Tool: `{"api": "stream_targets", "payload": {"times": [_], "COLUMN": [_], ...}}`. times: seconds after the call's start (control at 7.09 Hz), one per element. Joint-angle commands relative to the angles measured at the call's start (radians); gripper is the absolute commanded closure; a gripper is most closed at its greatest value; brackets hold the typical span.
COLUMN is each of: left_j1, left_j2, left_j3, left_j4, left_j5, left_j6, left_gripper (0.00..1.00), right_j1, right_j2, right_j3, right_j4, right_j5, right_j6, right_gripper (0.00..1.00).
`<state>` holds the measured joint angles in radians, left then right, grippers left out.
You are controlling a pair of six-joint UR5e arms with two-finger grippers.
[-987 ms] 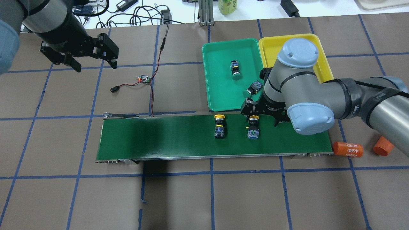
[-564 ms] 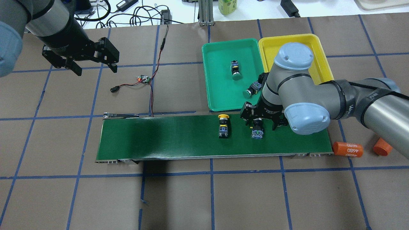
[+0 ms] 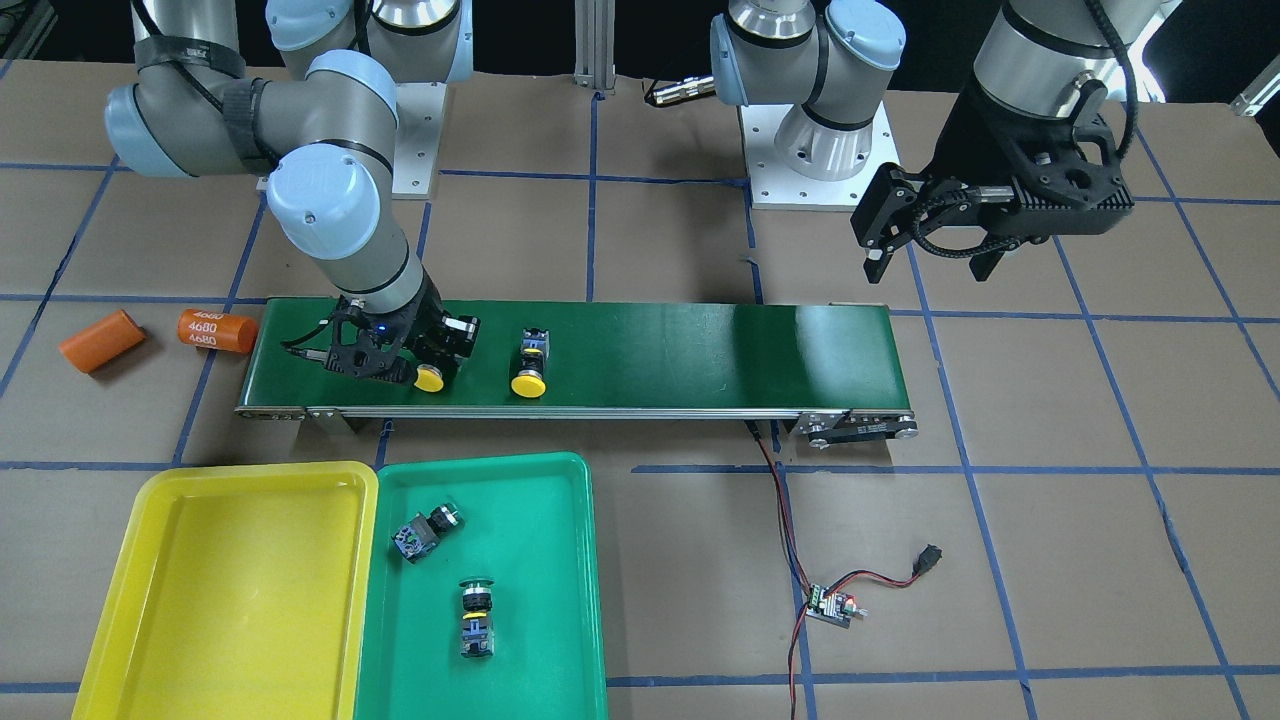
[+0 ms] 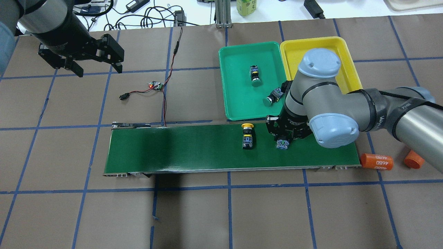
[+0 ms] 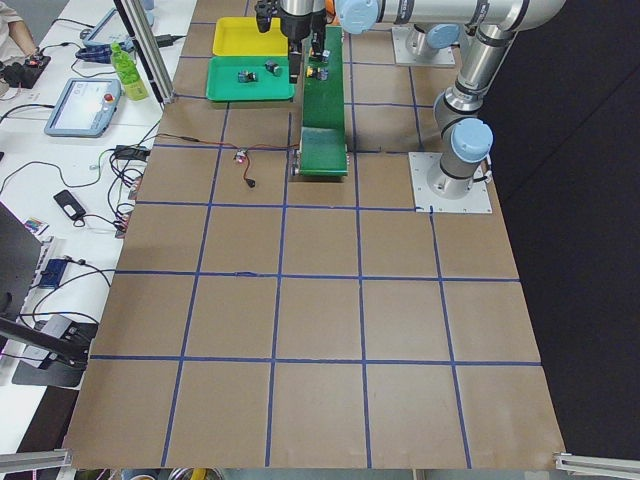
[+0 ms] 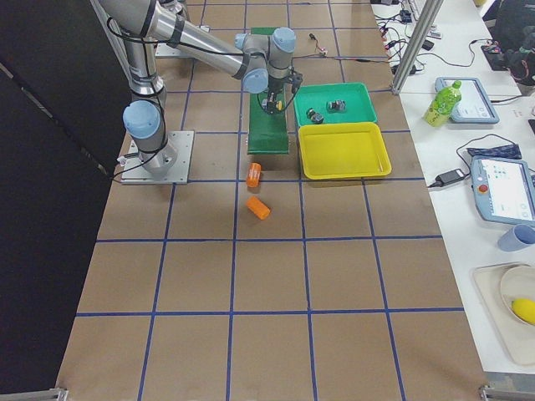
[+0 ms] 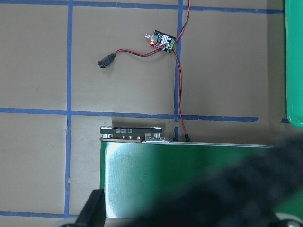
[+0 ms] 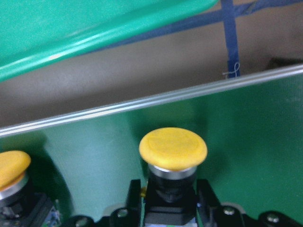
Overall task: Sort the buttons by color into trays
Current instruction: 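Carry the yellow-capped button to the yellow tray and release it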
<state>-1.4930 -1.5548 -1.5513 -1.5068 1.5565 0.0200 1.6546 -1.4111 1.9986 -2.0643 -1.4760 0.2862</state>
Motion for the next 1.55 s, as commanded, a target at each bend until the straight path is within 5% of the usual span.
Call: {"api": "stream_targets", "payload": {"times": [0.0,0.28,0.56,0.71,0.85,1.13,1.41], "left_j1": [-0.001,-0.001,-0.001,-0.001,-0.003,0.000,-0.015], "left_j2": [0.004,0.004,0.019,0.047,0.027,0.012,0.022], "left_j3": [-0.007,-0.001,0.006,0.025,0.054,0.040,0.034], "left_j4": [-0.006,-0.010,-0.042,-0.050,-0.082,-0.092,-0.159], "left_j5": [-0.003,0.002,0.010,0.010,0.010,0.022,0.039], "left_j6": [0.000,-0.002,0.008,0.009,0.003,0.007,0.008], "left_gripper": [0.00,0.00,0.00,0.00,0.00,0.00,0.00], "right_j1": [-0.030,-0.154,-0.261,-0.262,-0.260,-0.257,-0.199], "right_j2": [0.004,0.120,0.229,0.244,0.254,0.194,0.002], "right_j3": [-0.143,-0.278,-0.332,-0.336,-0.336,-0.321,-0.281], "right_j4": [-0.004,-0.003,-0.019,-0.019,-0.019,0.013,0.209], "right_j5": [-0.038,-0.130,-0.110,-0.110,-0.109,-0.113,-0.113], "right_j6": [-0.031,-0.259,-0.396,-0.397,-0.395,-0.394,-0.357], "right_gripper": [1.00,1.00,1.00,0.72,0.02,0.00,0.00]}}
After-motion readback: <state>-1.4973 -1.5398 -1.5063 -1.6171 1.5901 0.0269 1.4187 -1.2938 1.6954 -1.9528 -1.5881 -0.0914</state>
